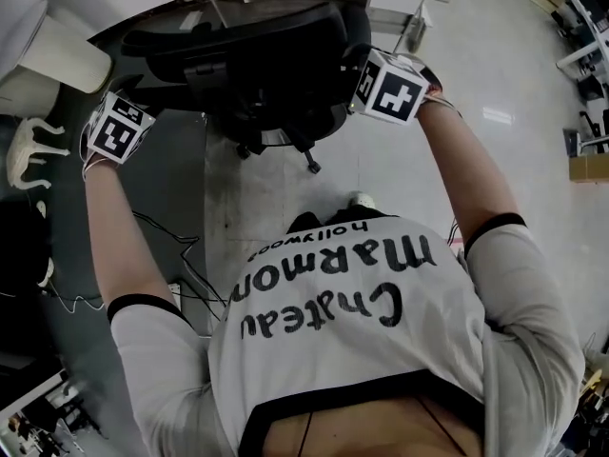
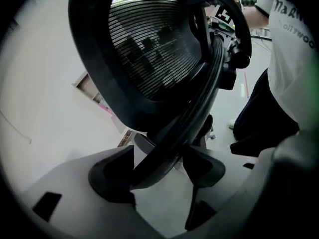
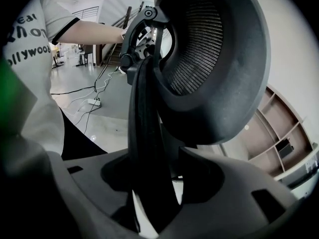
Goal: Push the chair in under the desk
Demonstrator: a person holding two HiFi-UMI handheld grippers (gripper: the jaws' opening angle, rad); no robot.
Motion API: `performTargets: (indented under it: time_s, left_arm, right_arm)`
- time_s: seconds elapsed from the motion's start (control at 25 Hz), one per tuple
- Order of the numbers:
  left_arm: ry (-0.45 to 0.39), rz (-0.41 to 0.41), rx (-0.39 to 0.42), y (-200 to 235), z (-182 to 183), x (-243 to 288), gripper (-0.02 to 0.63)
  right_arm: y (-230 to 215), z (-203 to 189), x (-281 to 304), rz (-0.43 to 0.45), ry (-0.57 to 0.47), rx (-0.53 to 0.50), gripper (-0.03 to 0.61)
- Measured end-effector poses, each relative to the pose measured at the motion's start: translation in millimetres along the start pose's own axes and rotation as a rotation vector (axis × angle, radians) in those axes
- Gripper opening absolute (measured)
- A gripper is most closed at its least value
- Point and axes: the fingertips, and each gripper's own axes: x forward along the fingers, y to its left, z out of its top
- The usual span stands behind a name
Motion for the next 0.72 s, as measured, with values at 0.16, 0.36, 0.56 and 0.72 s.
performTargets:
  time_s: [0.16,0.36,0.56,0.72]
  left_arm:
    - [-0.016,0.010,0.014,1.0,-0.1,4.2,0.306]
    - [-0.016,0.020,0.016,10.3,1.4,9.0,0.309]
    - [-0.017,0.018,0.026,7.3,1.4,11.8,0.309]
    - [-0.070,0.035,0.042,10.3,6.0,8.7,0.310]
  right_arm:
    - [2.6,-2.4,5.2,0.001,0.008,0.041,0.236]
    - [-3.7,-0.1,9.4,-0.006,0.012,0.063,0.239]
    - [-0.7,-0.5,10.9,0.005,0.010,0.049,0.233]
    - [0.3,-1.1,7.6,0.008,0.021,0.056,0.230]
